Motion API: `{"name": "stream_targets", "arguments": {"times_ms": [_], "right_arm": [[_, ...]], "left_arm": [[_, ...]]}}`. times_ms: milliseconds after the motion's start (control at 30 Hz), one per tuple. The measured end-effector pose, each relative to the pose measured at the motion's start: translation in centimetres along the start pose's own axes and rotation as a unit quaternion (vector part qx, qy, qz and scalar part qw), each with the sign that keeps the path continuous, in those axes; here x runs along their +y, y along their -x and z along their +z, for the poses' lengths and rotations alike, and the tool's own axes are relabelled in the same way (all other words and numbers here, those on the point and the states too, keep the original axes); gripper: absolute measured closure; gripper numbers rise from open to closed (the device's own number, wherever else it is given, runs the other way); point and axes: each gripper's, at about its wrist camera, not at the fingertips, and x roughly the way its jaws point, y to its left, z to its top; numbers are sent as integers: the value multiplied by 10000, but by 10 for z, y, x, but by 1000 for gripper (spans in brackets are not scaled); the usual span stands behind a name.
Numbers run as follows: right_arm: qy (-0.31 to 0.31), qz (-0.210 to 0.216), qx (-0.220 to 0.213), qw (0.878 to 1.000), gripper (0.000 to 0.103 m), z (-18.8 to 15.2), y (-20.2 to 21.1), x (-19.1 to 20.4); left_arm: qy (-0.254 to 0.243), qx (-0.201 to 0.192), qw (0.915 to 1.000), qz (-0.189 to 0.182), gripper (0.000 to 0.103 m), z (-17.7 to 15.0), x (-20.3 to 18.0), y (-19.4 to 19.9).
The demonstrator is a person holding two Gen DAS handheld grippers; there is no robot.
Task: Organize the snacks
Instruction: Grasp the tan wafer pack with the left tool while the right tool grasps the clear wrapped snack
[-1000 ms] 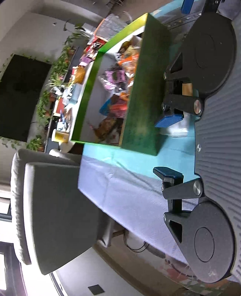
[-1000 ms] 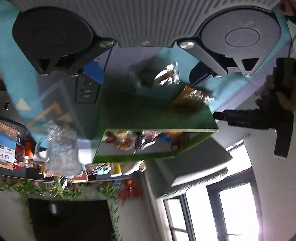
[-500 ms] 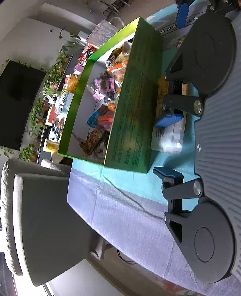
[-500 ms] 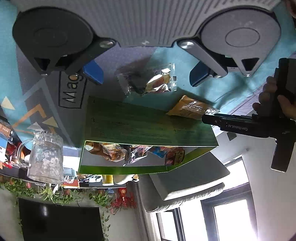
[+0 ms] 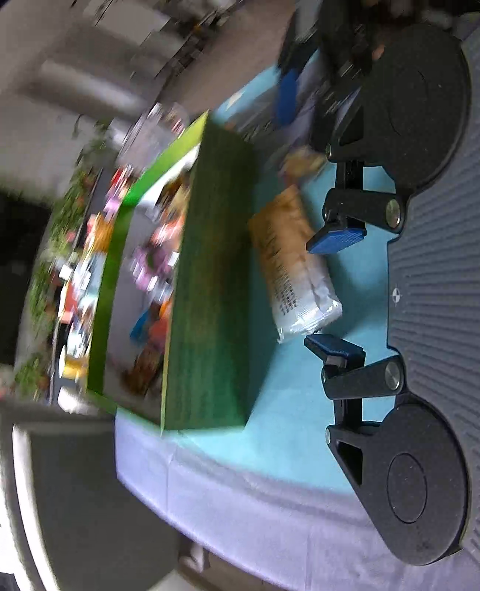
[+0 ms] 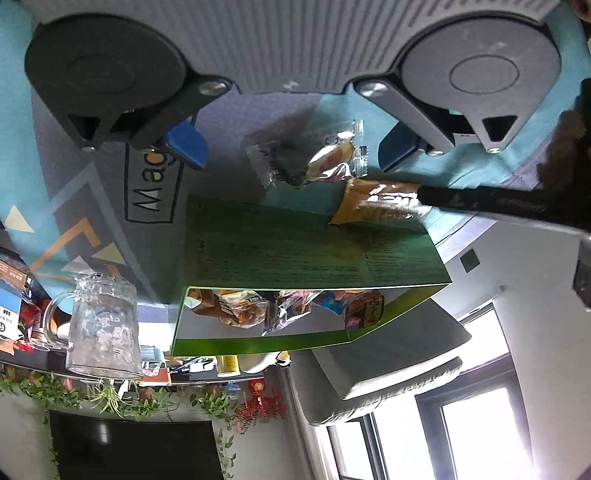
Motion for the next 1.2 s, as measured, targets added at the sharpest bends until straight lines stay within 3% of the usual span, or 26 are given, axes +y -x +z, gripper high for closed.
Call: {"name": "stream_targets", "arguments": {"times_ms": [133,300,467,567,733,1033,1200], "right_arm": [[-30,-32,-1,10000,42,0,1,-2],[-8,-50,24,10000,42,-1,1,-2],[29,-33,52,10000,42,0,0,-1],[81,-6,67,9999,42,1,-1,0],[144,20,121,9998,42,3,-6,0],[181,11,155,9997,42,4,-9,1],[216,-14,167,9996,42,5,-11,2]], "left_arm": [[-473,68,9983,-331,58,-3,-16,10],[-996,-306,9946,-9,54,13,-16,13],[-1740,-61,9836,-469,48,22,-19,-8],[-1984,59,9790,-476,48,24,-22,-18],[-2186,96,9747,-466,44,17,-27,-22],[-2153,86,9753,-496,40,11,-26,-33],[-2049,2,9780,-401,56,10,-24,-28]]}}
